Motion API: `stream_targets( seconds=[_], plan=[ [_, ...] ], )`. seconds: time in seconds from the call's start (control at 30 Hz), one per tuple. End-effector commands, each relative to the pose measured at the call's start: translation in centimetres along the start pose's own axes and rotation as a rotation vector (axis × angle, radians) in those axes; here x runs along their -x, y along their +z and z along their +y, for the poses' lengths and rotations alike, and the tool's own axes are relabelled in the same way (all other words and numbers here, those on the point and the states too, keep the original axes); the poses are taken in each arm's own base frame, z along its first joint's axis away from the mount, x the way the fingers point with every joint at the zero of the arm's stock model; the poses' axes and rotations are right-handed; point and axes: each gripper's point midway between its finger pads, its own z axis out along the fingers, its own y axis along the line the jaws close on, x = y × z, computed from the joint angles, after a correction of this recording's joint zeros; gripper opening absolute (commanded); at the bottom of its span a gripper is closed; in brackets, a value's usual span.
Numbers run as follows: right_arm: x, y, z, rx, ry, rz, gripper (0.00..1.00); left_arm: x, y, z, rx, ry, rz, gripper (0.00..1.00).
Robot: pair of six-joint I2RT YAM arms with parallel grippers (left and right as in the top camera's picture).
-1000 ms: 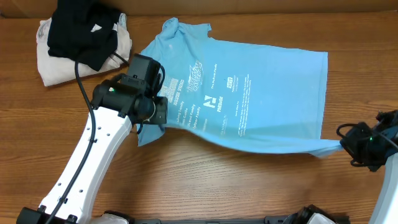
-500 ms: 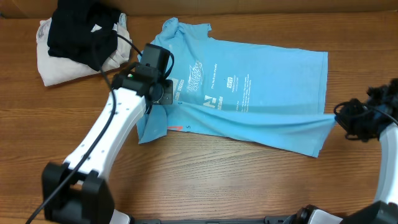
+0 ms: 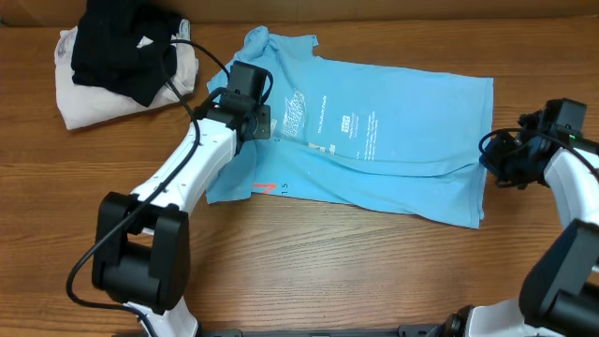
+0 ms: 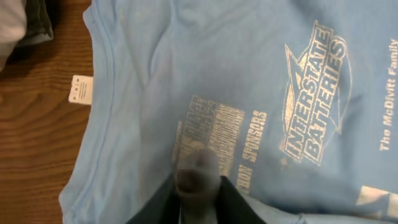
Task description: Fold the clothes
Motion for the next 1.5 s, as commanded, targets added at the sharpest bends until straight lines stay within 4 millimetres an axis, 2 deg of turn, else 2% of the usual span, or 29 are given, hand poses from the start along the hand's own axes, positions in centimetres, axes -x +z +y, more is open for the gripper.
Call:
stream_targets(
  seconds=[0.0,0.03,0.07,0.1,0.17,0.3,0.4,0.5,0.67,0.77,0.8,0.87,0.93,1.03,1.13,1.2,1.33,1.47],
  plan=[
    [0.2,1.3,-0.3,-0.002,0.004,0.007,0.58,0.3,0.9,0.9,0.034,0.01,-0.01,0.56],
    [0.4,1.3,-0.2,0.0,0.003,0.003,0.71,0.4,0.9,1.0,0.035,0.018,-0.012,0.73],
    [0.5,1.2,-0.2,0.001,0.002,-0.001,0.78,0.7,0.7,1.1,0.033,0.024,-0.016,0.89],
    [0.6,0.9,0.1,0.008,0.002,0.0,0.8,1.1,0.4,1.3,0.034,0.02,-0.016,1.0],
    [0.6,-0.1,0.7,0.025,0.003,0.011,0.81,1.8,-1.0,1.6,0.029,0.014,0.001,1.0],
    [0.1,-3.5,1.8,0.036,0.001,0.013,0.82,2.8,-5.9,2.2,0.008,-0.011,0.093,1.0],
    [-1.9,-5.4,2.1,0.034,0.009,0.051,0.82,1.3,-8.5,2.6,0.01,-0.017,0.196,1.0],
    [-3.9,-6.1,1.9,0.019,0.021,0.104,0.82,-1.7,-9.0,3.2,0.036,-0.02,0.315,0.99],
    [-6.6,-4.6,0.7,-0.002,0.046,0.182,0.8,-7.7,-7.2,2.5,-0.015,-0.02,0.497,0.85],
    [-7.6,-3.4,0.1,-0.006,0.054,0.196,0.78,-10.7,-5.6,1.8,-0.054,-0.026,0.561,0.68],
    [-7.8,-2.7,-0.1,0.003,0.056,0.192,0.76,-12.1,-4.6,1.6,-0.064,-0.027,0.576,0.51],
    [-7.9,-2.1,-0.2,0.005,0.05,0.183,0.73,-13.2,-3.5,1.4,-0.08,-0.032,0.573,0.19],
    [-7.8,-1.5,-0.1,0.012,0.038,0.166,0.69,-13.7,-2.5,1.3,-0.085,-0.034,0.553,0.04],
    [-7.9,-1.1,0.3,0.018,0.019,0.158,0.69,-14.2,-1.1,1.3,-0.09,-0.035,0.52,0.04],
    [-7.9,-1.0,0.7,0.023,0.001,0.156,0.69,-14.8,-0.2,1.5,-0.08,-0.032,0.504,0.11],
    [-7.9,-0.9,1.0,0.026,-0.011,0.155,0.69,-14.8,0.4,2.1,-0.047,-0.026,0.478,0.12],
    [-7.7,-0.7,1.7,0.036,-0.036,0.139,0.68,-13.9,1.6,3.1,0.016,-0.014,0.418,0.08],
    [-6.4,-0.4,2.2,0.047,-0.057,0.089,0.67,-12.4,2.9,3.2,0.032,-0.014,0.346,0.07]
  ],
)
